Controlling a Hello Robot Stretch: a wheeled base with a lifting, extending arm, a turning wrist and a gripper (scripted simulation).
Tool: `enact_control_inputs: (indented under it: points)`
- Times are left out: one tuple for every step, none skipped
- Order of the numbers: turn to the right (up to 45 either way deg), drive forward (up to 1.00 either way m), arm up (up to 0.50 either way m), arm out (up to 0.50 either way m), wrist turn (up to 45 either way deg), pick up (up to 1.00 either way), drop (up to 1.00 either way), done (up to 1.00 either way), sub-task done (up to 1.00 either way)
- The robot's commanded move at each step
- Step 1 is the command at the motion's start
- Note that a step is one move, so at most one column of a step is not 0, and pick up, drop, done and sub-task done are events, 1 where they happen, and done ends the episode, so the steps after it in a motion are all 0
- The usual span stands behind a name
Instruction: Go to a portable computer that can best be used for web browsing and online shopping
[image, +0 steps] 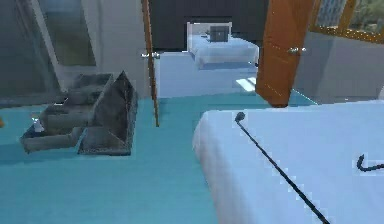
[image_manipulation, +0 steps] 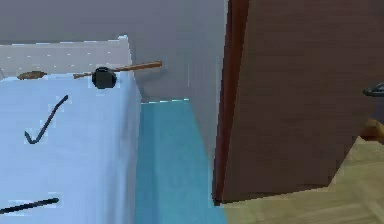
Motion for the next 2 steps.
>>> enact_control_inputs:
  points:
    - [0.0, 1.00, 0.00, 0.00, 0.0, 0.00, 0.00, 0.00, 0.00]
    - [0.0, 0.85, 0.00, 0.00, 0.0, 0.00, 0.00, 0.00, 0.00]
